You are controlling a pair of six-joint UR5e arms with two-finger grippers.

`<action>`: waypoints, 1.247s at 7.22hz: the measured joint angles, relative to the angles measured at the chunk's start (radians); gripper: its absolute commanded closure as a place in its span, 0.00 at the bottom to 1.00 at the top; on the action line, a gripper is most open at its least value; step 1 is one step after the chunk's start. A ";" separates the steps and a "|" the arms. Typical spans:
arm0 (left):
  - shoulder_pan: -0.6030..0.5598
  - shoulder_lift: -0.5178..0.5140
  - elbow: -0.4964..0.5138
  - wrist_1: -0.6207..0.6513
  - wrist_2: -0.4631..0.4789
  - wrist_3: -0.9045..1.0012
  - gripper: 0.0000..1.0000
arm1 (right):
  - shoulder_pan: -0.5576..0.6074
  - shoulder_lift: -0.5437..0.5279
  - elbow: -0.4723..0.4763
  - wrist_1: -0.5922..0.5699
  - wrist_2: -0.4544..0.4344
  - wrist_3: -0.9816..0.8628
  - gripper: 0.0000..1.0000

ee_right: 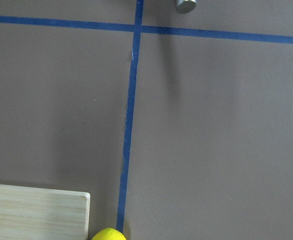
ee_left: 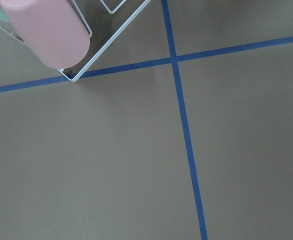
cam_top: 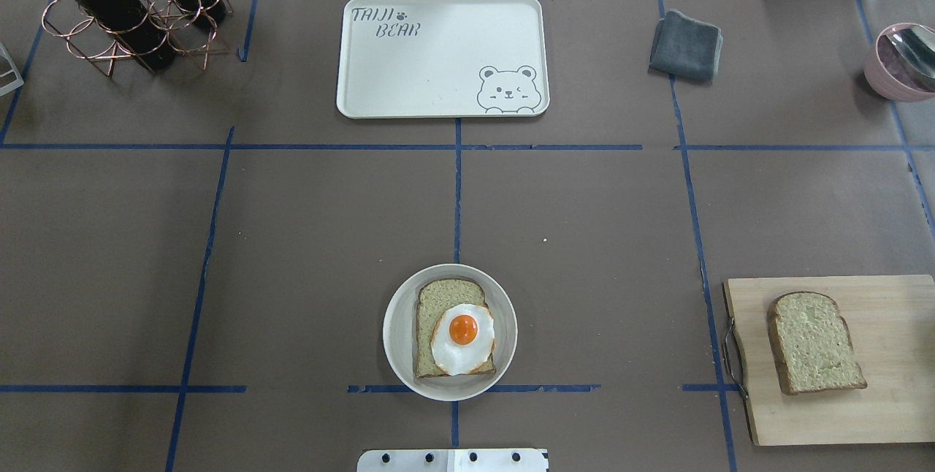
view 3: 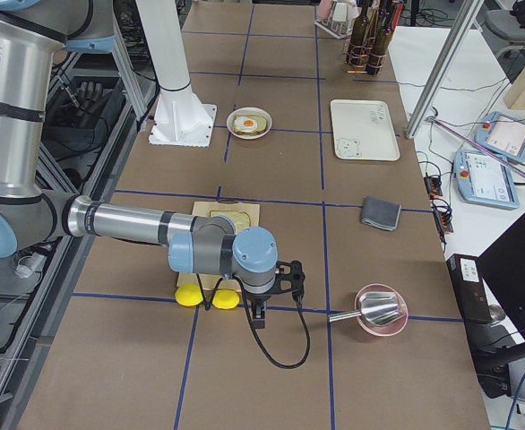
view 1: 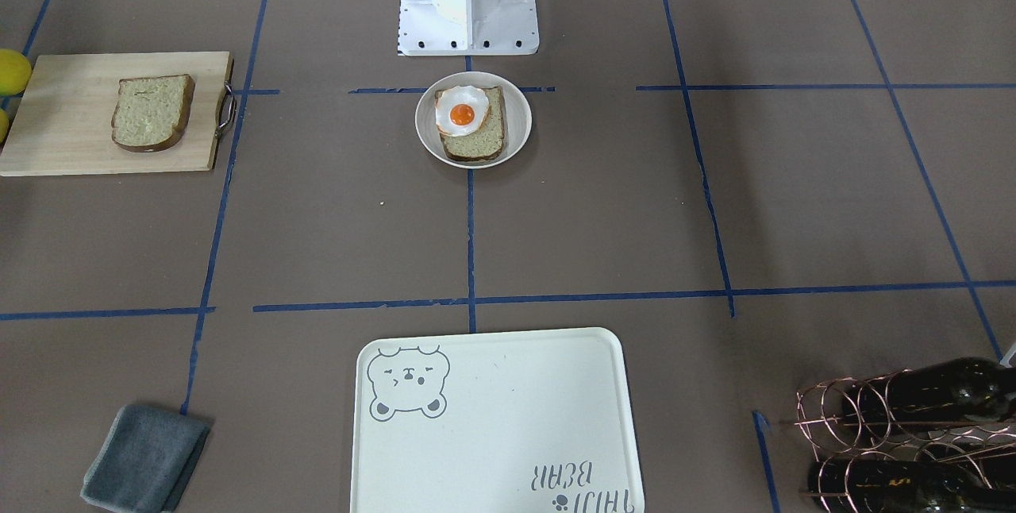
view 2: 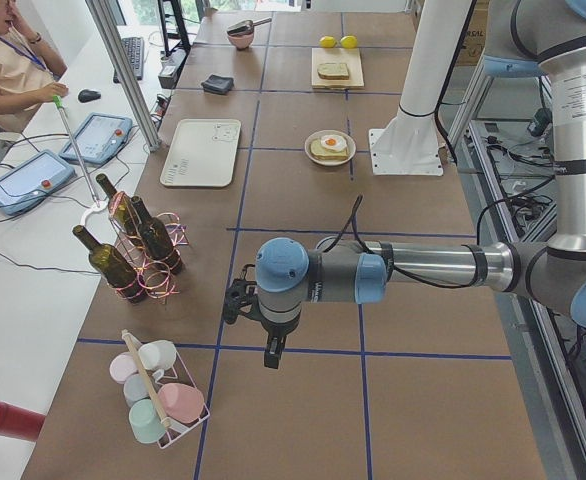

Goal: Make sandwich and place on tray

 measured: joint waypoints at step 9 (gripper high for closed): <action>0.002 0.000 0.000 -0.001 -0.006 0.001 0.00 | -0.019 0.006 0.000 0.090 0.065 0.021 0.00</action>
